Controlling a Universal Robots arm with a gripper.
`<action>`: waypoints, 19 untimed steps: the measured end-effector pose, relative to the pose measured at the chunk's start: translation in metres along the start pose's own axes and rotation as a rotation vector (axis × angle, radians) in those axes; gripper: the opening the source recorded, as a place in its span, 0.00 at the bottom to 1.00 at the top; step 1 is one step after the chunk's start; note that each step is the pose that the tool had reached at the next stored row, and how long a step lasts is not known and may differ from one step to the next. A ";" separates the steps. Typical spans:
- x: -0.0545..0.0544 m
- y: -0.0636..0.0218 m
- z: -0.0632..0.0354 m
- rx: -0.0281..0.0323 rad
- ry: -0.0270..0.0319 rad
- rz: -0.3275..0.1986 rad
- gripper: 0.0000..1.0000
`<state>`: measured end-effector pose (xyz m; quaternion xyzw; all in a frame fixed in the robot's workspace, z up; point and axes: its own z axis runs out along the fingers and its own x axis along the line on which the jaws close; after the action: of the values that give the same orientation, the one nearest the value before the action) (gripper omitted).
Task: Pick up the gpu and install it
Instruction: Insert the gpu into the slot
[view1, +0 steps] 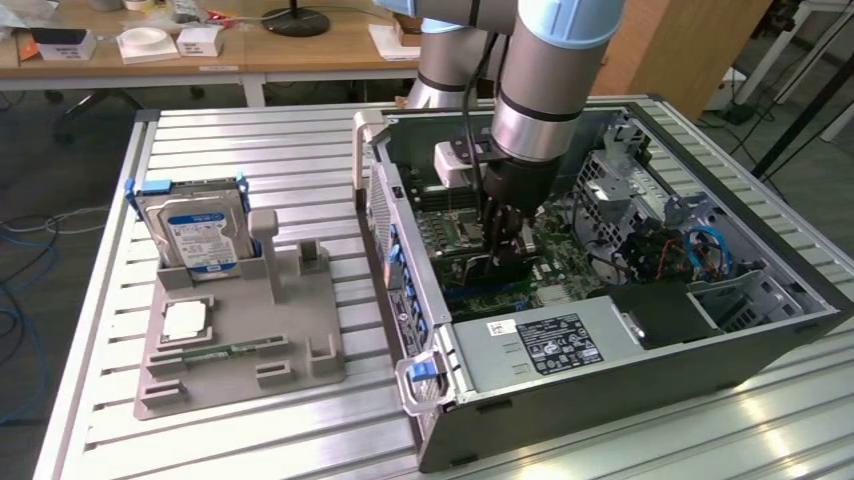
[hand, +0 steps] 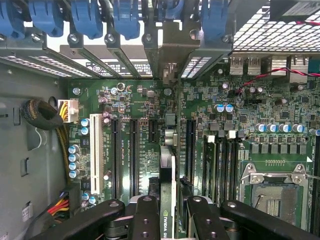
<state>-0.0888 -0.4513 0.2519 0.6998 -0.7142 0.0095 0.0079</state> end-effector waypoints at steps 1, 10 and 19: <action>0.000 0.0000 0.0000 0.0000 0.0000 0.000 0.26; 0.000 0.0000 0.0000 0.0000 0.0000 0.000 0.26; 0.000 -0.0002 0.0004 0.0001 -0.0001 0.000 0.26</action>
<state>-0.0886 -0.4513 0.2514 0.6998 -0.7142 0.0095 0.0078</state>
